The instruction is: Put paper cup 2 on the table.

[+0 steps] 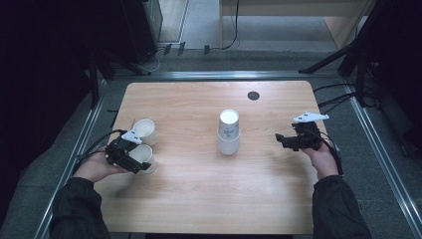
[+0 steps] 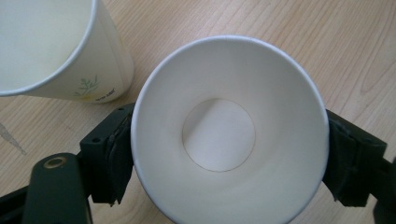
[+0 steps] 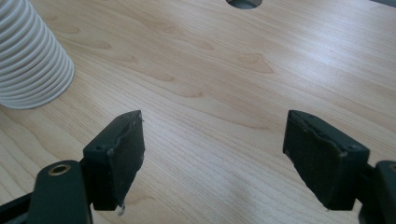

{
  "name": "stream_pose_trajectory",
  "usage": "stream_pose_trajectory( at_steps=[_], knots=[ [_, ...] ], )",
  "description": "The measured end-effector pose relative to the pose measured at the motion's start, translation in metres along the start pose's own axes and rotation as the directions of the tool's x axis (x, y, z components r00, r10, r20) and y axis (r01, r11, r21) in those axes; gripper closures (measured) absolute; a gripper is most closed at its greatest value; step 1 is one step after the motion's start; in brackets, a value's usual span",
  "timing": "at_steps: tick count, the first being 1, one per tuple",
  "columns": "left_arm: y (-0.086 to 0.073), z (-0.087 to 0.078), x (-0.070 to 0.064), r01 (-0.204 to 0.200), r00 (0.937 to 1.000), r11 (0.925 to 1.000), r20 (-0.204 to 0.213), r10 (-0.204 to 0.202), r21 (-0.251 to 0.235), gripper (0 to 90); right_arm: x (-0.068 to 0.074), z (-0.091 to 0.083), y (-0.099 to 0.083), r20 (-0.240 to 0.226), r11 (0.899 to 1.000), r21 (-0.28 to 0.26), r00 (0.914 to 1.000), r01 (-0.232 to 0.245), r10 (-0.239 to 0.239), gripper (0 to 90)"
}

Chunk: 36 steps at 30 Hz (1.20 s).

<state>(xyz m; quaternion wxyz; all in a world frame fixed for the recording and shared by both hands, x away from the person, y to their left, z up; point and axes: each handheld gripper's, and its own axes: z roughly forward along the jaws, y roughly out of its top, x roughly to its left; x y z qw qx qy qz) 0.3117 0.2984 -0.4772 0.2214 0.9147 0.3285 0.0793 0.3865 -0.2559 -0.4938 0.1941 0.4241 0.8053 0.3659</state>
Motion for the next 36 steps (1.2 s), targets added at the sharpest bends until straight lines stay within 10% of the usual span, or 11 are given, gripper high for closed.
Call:
stream_pose_trajectory(
  at_steps=[15,30,36],
  knots=[
    [0.002,-0.022,0.002,0.033,0.9988,0.9971,0.038,-0.031,-0.068,13.4,-0.002,0.0,-0.001,0.006,1.0,0.015,0.9999,0.009,-0.009,21.0],
    [0.027,-0.054,0.0,0.125,0.9922,0.9543,0.04,-0.118,-0.272,14.1,0.001,0.002,-0.002,-0.008,0.999,0.032,0.9997,0.023,-0.023,21.0],
    [0.046,-0.051,-0.011,0.105,0.9945,0.9496,0.031,-0.1,-0.296,14.5,0.001,0.0,-0.004,-0.009,0.999,0.033,0.9997,0.022,-0.022,21.0]
  ],
)
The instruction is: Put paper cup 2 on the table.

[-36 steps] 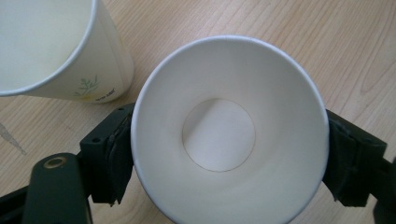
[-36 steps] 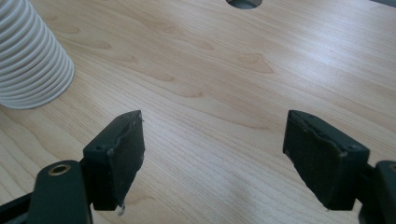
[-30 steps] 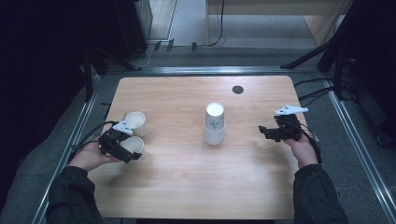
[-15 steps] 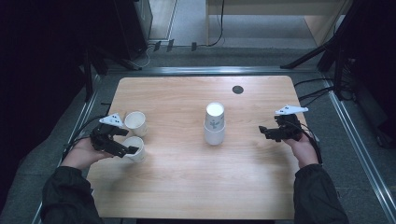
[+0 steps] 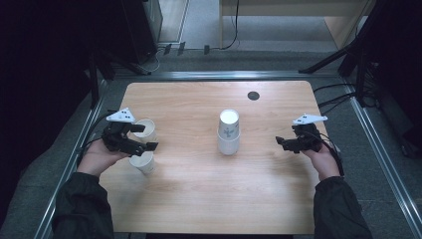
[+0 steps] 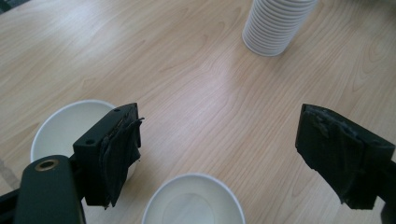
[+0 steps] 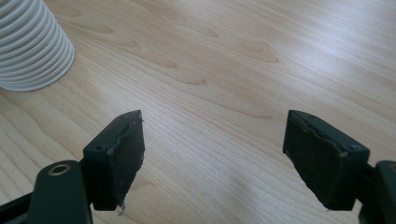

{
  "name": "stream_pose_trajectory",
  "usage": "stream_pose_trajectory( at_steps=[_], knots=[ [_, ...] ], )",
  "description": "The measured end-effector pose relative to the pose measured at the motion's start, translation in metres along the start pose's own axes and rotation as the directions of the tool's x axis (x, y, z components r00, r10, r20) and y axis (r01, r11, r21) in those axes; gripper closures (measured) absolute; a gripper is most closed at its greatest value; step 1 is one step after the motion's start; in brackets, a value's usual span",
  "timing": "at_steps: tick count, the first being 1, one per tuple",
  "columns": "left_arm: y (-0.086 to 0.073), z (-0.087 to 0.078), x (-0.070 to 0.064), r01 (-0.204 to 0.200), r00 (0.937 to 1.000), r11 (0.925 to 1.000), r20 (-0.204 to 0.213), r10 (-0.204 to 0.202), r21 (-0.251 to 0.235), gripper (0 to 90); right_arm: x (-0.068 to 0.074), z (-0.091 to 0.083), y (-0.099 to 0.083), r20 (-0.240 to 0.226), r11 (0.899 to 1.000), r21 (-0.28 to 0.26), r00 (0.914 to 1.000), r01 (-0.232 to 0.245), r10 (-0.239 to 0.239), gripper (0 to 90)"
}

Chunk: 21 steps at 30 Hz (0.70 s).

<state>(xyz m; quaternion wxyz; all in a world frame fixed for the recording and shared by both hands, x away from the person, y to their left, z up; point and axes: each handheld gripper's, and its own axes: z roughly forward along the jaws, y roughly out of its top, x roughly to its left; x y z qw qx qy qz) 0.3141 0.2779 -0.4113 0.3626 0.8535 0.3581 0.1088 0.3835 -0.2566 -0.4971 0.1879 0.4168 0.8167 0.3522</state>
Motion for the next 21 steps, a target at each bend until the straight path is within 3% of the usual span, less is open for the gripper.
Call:
stream_pose_trajectory(
  at_steps=[2,5,8,10,17,21],
  knots=[
    [0.005,0.004,-0.005,0.002,0.9993,1.0,-0.038,-0.002,-0.005,14.7,0.0,0.0,0.0,0.0,1.0,-0.006,1.0,0.0,0.0,21.0],
    [0.011,0.008,-0.01,0.013,0.9989,0.9988,-0.044,-0.015,-0.047,15.4,0.0,-0.001,0.0,0.001,1.0,-0.003,1.0,0.001,-0.001,21.0],
    [0.015,0.014,-0.017,-0.001,0.9987,0.9985,-0.051,-0.001,-0.055,15.4,0.001,-0.002,0.0,-0.003,1.0,-0.001,1.0,0.001,-0.001,21.0],
    [0.017,0.018,-0.021,-0.009,0.9987,0.9985,-0.05,0.006,-0.055,15.4,0.001,-0.002,0.0,-0.003,1.0,-0.003,1.0,0.005,-0.005,21.0],
    [0.02,0.042,-0.03,0.034,0.9985,0.9981,-0.041,-0.036,-0.052,15.4,0.003,0.0,0.0,-0.007,1.0,0.004,0.9998,0.019,-0.019,21.0],
    [0.021,0.053,-0.038,0.039,0.9989,0.9971,-0.023,-0.041,-0.065,15.3,0.003,0.001,0.0,-0.003,1.0,0.005,0.9999,0.015,-0.015,21.0]
  ],
)
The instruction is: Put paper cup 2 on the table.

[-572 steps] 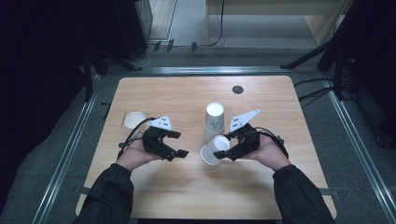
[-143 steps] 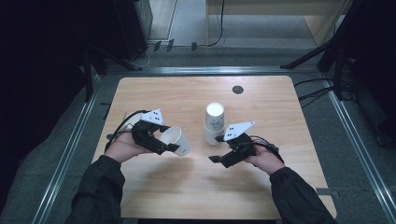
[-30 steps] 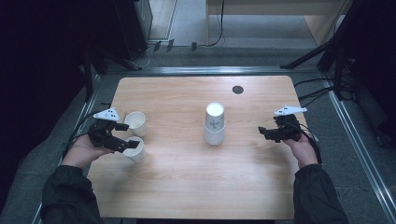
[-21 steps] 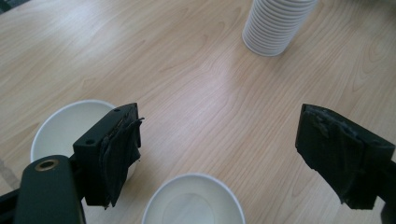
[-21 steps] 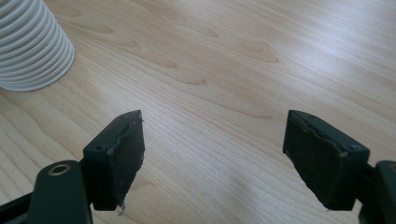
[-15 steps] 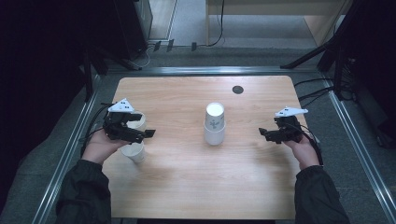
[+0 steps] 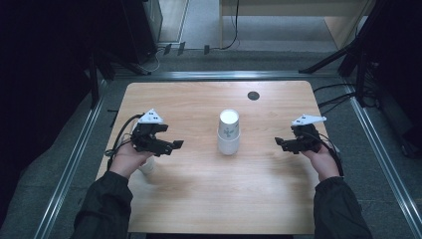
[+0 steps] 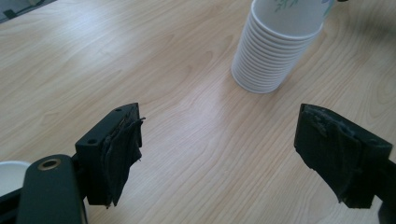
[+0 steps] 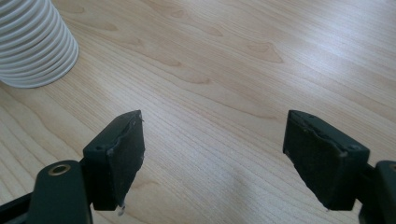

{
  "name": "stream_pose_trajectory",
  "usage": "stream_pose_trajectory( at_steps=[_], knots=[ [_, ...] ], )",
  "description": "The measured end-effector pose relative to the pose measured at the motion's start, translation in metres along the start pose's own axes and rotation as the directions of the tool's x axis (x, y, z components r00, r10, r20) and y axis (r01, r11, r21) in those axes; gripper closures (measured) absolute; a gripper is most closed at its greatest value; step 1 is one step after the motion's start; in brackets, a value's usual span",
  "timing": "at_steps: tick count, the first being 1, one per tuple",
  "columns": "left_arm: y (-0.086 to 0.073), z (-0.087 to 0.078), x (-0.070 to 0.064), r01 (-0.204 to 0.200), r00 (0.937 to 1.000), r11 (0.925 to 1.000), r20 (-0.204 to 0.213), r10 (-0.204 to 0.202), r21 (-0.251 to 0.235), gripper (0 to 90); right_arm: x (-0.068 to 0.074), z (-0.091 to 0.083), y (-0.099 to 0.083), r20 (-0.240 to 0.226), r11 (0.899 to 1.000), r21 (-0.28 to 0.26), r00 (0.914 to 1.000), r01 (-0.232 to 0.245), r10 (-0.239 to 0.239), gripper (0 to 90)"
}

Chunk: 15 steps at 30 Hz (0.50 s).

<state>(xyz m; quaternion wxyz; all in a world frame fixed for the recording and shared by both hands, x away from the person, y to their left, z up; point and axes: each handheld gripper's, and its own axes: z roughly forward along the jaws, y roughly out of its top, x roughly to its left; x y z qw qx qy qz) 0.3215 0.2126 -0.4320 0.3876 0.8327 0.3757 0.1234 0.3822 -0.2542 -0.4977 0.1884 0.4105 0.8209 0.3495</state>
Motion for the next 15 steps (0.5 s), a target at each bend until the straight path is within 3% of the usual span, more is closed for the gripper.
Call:
stream_pose_trajectory(
  at_steps=[3,8,11,15],
  knots=[
    [-0.001,0.007,-0.006,-0.016,0.9999,0.9999,-0.002,0.016,-0.004,15.3,0.0,0.0,0.0,-0.002,1.0,-0.002,1.0,0.002,-0.002,21.0],
    [-0.003,0.019,-0.013,-0.004,0.9999,1.0,0.009,0.004,-0.005,15.3,0.0,-0.001,-0.001,-0.003,1.0,-0.002,1.0,0.003,-0.003,21.0],
    [-0.005,0.025,-0.015,0.04,0.9979,0.999,0.052,-0.038,-0.021,15.2,-0.001,-0.002,-0.001,0.004,1.0,-0.006,1.0,0.002,-0.002,21.0],
    [-0.008,0.033,-0.022,0.01,0.9999,0.9994,-0.002,-0.01,-0.034,15.2,-0.002,-0.003,-0.002,0.006,1.0,-0.007,1.0,-0.004,0.004,21.0]
  ],
)
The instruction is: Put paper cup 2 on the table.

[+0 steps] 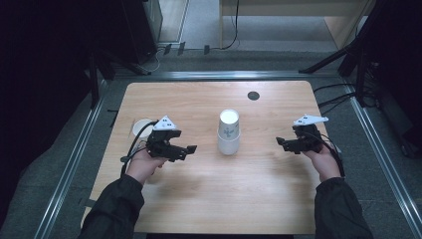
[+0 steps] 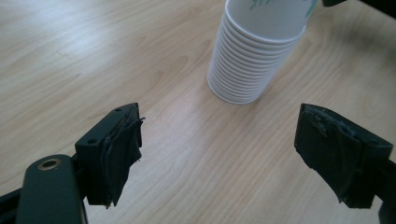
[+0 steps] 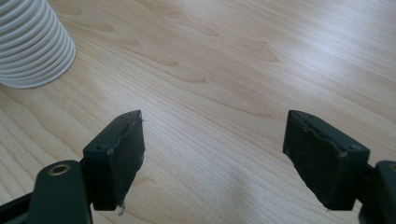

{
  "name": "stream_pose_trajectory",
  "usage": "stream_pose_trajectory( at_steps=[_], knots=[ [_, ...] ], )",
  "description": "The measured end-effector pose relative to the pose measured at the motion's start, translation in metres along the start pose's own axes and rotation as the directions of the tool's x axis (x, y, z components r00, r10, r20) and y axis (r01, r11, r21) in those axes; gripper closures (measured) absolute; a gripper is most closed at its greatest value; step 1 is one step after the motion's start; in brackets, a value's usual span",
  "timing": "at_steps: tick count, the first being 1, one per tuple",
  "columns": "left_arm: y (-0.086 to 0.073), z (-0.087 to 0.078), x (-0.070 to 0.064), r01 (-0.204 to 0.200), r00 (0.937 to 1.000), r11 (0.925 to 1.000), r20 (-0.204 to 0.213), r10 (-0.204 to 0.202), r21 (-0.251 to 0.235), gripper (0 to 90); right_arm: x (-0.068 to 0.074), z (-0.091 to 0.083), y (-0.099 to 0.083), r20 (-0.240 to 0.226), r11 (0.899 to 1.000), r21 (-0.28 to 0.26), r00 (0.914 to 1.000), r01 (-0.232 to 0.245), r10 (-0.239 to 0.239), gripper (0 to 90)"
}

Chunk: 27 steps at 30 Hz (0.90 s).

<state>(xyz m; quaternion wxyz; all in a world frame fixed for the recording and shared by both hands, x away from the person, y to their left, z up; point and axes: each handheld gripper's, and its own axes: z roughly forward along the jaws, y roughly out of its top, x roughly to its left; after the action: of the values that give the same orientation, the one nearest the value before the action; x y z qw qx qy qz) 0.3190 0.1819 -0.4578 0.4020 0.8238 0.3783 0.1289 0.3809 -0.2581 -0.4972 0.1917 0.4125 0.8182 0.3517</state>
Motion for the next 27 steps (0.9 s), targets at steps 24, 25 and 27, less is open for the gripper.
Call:
stream_pose_trajectory(
  at_steps=[24,25,27],
  knots=[
    [-0.011,0.024,-0.017,-0.086,0.9962,0.9961,-0.008,0.086,0.02,15.3,-0.002,-0.003,-0.005,0.005,1.0,0.012,1.0,-0.001,0.001,21.0],
    [-0.011,0.024,-0.017,-0.085,0.9963,0.9961,-0.006,0.085,0.021,15.2,-0.002,-0.003,-0.005,0.005,1.0,0.011,1.0,-0.001,0.001,21.0],
    [-0.012,0.024,-0.017,-0.084,0.9965,0.9962,-0.007,0.084,0.023,15.2,-0.002,-0.003,-0.005,0.004,1.0,0.011,1.0,-0.001,0.001,21.0]
  ],
)
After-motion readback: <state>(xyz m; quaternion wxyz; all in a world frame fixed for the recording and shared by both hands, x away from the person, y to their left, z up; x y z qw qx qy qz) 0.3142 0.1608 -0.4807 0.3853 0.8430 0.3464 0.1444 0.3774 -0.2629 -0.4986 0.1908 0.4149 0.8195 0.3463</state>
